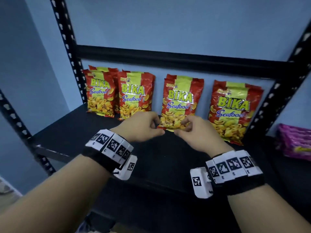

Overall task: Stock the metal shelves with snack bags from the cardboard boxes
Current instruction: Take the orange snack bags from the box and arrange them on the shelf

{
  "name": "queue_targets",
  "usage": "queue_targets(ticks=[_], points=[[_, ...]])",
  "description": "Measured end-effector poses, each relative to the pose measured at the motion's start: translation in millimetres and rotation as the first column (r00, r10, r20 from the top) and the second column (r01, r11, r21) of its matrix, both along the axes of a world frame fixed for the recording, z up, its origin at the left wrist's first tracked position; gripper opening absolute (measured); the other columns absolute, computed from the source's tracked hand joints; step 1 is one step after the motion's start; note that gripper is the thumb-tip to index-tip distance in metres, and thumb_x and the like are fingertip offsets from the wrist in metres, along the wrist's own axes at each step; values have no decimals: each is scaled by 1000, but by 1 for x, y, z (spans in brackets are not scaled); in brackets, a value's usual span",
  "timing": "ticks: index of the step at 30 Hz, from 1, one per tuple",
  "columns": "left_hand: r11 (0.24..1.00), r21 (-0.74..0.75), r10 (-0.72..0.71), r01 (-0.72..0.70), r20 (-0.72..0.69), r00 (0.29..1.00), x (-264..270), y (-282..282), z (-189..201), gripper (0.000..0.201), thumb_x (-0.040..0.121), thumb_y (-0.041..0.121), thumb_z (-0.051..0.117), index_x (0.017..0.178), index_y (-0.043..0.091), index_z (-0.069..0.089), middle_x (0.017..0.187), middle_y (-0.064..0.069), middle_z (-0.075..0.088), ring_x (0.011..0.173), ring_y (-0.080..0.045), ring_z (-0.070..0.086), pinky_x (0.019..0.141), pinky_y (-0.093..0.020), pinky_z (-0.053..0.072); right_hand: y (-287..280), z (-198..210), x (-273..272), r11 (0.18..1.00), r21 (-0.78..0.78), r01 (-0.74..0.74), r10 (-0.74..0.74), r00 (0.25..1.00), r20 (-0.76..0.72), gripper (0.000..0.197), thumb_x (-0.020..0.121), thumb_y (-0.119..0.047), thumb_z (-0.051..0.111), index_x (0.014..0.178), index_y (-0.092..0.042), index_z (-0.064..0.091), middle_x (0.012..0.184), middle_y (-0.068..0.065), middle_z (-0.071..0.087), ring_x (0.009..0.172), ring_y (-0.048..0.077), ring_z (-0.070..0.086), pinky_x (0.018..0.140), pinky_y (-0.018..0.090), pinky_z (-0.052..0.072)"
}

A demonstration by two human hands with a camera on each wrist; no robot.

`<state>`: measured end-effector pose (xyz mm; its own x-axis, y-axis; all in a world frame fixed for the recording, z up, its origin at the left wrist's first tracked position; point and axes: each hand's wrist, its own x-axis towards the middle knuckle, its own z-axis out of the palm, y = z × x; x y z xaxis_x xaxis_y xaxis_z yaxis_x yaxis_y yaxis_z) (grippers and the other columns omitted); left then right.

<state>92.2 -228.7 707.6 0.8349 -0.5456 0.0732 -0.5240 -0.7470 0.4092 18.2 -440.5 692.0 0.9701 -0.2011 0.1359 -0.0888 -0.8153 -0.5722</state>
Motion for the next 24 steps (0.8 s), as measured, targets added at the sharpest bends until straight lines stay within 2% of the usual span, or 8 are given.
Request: queue_targets(ticks=[3,5,7,9,13,16,19,24], points=[[996,-29,-77,79,73,994,14,-33,-3,41,85,56,74,113,27,65,104,9,64,96,-12,62,84,-34,55,-29,-3,-4,985,17,174,-174,983,60,45,85,-48,77,119,-22,62,90,-7,65,86,17,63,74,34,51],[990,-67,-117,127,139,983,25,-55,-8,45,85,53,76,118,26,63,116,5,59,108,-15,58,92,-37,52,-50,-5,-6,954,22,299,-299,946,124,49,83,-43,80,121,-21,59,103,0,67,95,23,62,75,36,51],[987,-64,-130,147,209,969,37,-75,-12,56,83,49,78,129,26,57,130,1,53,123,-19,49,102,-41,48,-71,-7,-3,915,-76,397,-379,908,177,61,80,-38,83,130,-20,54,122,8,62,115,31,54,88,43,52],[988,-20,-140,152,293,946,50,-93,-14,73,79,46,82,141,25,49,141,0,47,133,-22,42,108,-44,45,-88,-7,5,868,-207,451,-415,889,195,76,76,-35,86,140,-19,47,136,12,53,129,36,42,102,48,44],[977,181,-181,115,401,898,75,-117,-20,116,66,48,91,157,19,25,166,-8,20,153,-31,20,123,-53,27,-107,-9,24,776,-446,445,-398,895,200,104,68,-39,92,151,-19,33,153,16,36,140,38,30,115,50,35],[949,308,-198,66,420,886,92,-127,-27,144,58,56,94,162,21,1,171,-7,-7,158,-31,-5,126,-60,12,-117,-17,38,706,-578,410,-378,908,181,123,65,-35,93,159,-21,15,165,18,12,152,40,12,123,54,20],[922,383,-231,54,430,873,105,-133,-30,156,56,68,89,161,19,-16,168,-9,-24,155,-32,-20,125,-62,4,-130,-23,48,705,-619,348,-350,929,123,140,65,-42,93,162,-22,-6,169,17,-9,156,40,-3,126,58,9],[899,434,-267,62,431,862,117,-137,-32,164,55,79,81,154,14,-32,162,-14,-37,151,-34,-30,124,-63,-2,-145,-24,56,705,-655,272,-317,947,52,160,57,-66,90,158,-24,-26,166,14,-28,156,36,-20,125,61,-2]])
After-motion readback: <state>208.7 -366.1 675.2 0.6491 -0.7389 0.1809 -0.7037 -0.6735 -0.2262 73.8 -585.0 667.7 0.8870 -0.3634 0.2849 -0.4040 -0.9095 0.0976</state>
